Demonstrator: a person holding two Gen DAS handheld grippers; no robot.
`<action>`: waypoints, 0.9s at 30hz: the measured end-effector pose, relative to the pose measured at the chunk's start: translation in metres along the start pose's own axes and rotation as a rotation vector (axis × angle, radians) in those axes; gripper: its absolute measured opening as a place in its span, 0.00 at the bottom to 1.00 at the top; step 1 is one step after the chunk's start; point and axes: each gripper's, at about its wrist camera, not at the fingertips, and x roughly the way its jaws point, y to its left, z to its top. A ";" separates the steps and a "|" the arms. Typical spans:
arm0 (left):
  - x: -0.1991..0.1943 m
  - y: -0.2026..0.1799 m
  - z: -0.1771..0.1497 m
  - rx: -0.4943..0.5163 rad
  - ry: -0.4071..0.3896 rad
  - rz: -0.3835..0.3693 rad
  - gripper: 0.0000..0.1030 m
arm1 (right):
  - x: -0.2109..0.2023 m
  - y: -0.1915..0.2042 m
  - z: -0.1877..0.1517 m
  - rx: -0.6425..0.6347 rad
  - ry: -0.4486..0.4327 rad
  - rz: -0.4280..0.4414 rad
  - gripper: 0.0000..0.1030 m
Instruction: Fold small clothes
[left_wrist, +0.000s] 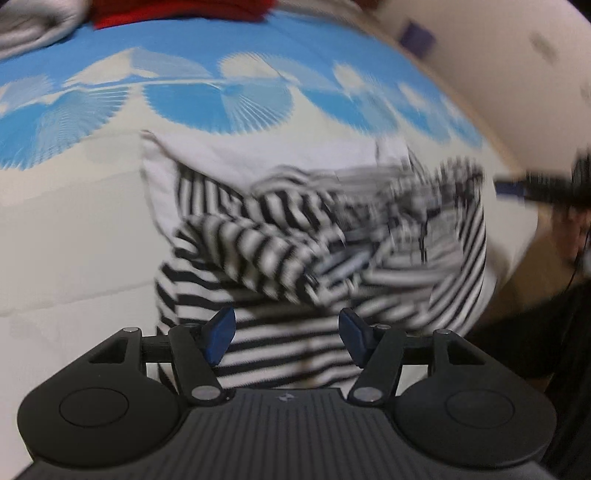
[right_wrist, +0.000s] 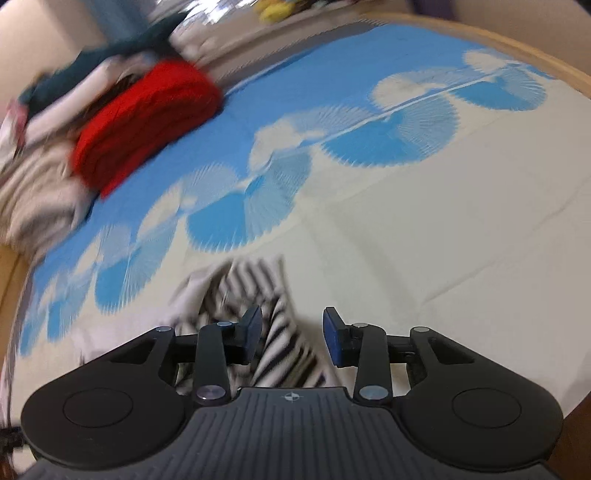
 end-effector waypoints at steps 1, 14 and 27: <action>0.004 -0.006 -0.001 0.037 0.005 0.017 0.65 | 0.004 0.005 -0.005 -0.036 0.038 0.022 0.39; 0.039 -0.006 0.042 0.026 -0.100 0.196 0.65 | 0.075 0.053 -0.029 -0.222 0.238 0.039 0.41; 0.059 0.027 0.095 -0.109 -0.210 0.216 0.09 | 0.110 0.065 0.031 0.013 0.041 0.031 0.20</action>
